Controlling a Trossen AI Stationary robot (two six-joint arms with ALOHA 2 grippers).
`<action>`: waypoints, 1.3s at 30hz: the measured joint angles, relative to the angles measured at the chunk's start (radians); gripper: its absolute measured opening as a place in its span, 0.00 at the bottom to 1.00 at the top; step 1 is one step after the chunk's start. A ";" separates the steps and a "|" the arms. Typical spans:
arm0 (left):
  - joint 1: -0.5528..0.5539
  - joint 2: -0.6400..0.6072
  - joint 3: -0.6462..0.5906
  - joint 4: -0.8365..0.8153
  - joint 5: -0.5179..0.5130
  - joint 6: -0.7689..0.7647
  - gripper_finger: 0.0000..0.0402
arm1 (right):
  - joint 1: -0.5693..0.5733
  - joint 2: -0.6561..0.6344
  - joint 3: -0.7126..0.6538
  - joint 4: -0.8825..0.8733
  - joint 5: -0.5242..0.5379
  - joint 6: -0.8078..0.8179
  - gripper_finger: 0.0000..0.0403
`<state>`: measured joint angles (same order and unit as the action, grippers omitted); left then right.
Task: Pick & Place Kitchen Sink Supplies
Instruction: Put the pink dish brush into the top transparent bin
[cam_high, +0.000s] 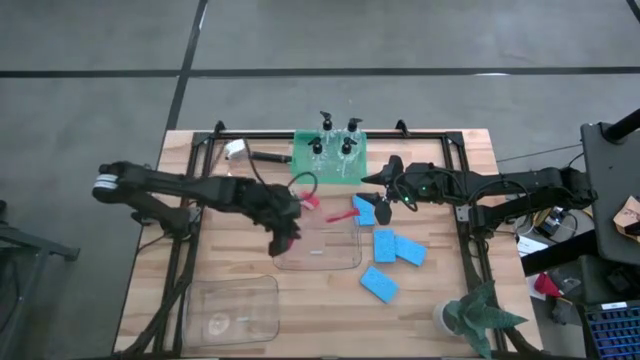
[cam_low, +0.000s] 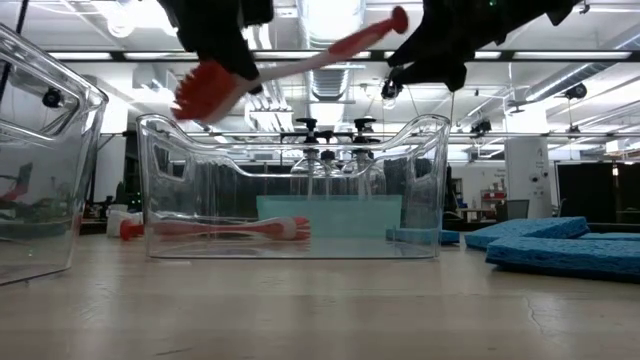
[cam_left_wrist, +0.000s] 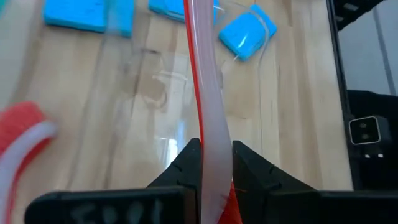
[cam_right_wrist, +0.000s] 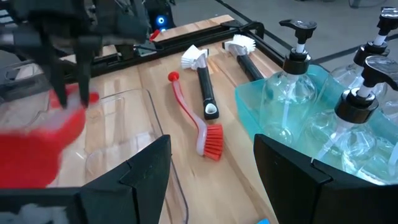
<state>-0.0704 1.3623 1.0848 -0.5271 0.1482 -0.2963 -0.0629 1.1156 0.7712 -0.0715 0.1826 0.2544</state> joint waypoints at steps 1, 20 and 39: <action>-0.005 0.017 -0.005 0.020 0.000 0.005 0.14 | 0.000 0.000 -0.001 0.000 0.000 0.000 0.56; -0.016 0.173 -0.008 -0.008 0.000 -0.201 0.14 | 0.000 0.000 -0.003 0.001 0.000 0.001 0.56; -0.005 0.274 -0.006 -0.023 -0.003 -0.177 0.21 | 0.000 0.000 -0.003 0.003 0.000 -0.001 0.56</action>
<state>-0.0759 1.6363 1.0790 -0.5503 0.1451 -0.4729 -0.0631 1.1160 0.7681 -0.0690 0.1829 0.2539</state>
